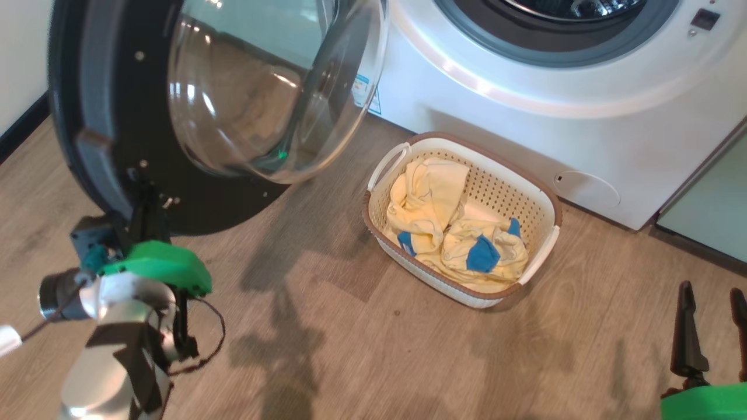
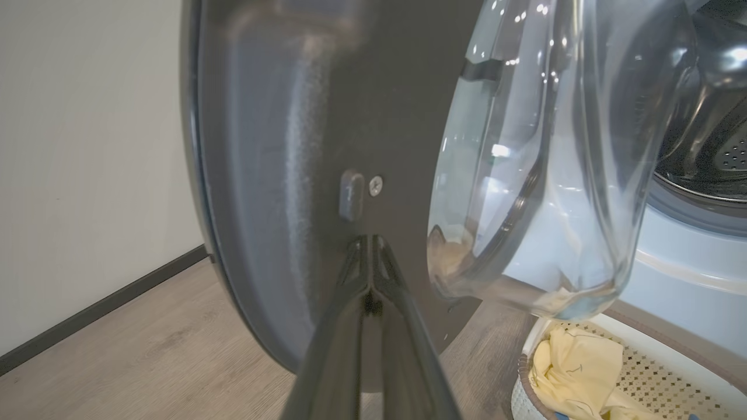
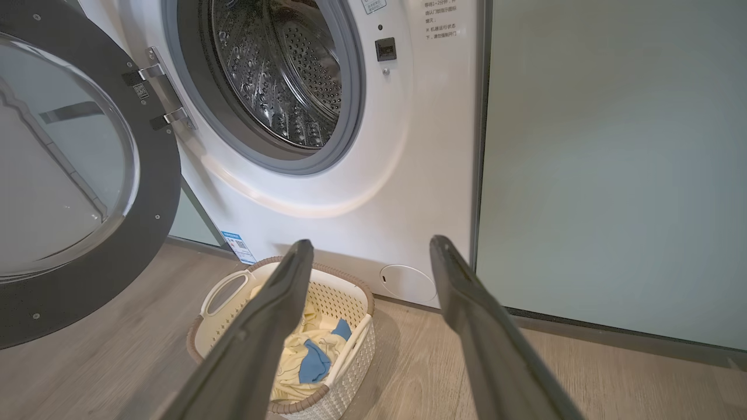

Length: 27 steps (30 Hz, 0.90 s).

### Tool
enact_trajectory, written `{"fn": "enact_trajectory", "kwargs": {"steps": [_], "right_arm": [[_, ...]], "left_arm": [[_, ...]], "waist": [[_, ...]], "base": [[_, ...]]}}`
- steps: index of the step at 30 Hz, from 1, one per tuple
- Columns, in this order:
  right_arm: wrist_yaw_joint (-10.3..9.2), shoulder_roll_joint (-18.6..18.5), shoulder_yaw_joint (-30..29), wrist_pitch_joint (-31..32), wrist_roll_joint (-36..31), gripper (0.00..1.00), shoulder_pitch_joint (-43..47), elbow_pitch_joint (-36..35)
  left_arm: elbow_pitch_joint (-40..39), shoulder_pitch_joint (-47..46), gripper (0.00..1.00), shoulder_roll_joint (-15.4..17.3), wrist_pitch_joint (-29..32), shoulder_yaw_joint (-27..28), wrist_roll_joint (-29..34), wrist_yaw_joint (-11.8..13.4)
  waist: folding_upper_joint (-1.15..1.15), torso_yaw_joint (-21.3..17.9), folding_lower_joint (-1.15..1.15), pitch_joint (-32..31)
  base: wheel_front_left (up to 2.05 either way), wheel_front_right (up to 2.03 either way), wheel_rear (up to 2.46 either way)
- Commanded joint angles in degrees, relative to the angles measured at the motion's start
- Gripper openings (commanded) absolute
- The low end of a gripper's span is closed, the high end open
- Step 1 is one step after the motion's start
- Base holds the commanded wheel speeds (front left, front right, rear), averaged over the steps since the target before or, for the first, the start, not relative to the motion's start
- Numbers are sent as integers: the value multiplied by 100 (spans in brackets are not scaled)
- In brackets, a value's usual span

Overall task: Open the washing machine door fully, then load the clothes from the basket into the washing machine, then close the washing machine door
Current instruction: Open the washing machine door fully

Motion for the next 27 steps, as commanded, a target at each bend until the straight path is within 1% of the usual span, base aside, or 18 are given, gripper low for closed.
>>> {"fn": "enact_trajectory", "kwargs": {"steps": [1,7,9,17,27], "right_arm": [[-16,-131,106,18,-60,100,-206,-222],[-16,-205,72,135,-73,100,-206,-360],[-16,-244,59,205,-70,100,-221,-431],[-16,-337,102,350,-73,100,-353,-649],[-16,-449,156,446,-52,100,-560,-740]], "left_arm": [[-39,-338,0,273,-71,331,-29,-18],[550,-762,0,361,-162,553,-66,-128],[806,-990,0,401,-177,666,-71,-221],[1102,-1539,0,447,-183,1111,155,-520],[1641,-2071,0,441,-184,1581,582,-792]], "waist": [[0,4,0,35],[0,36,0,209],[0,49,0,323],[0,51,0,685],[0,-47,0,972]], "base": [[0,0,0],[0,0,0],[0,0,0],[0,0,0],[0,0,0]]}}
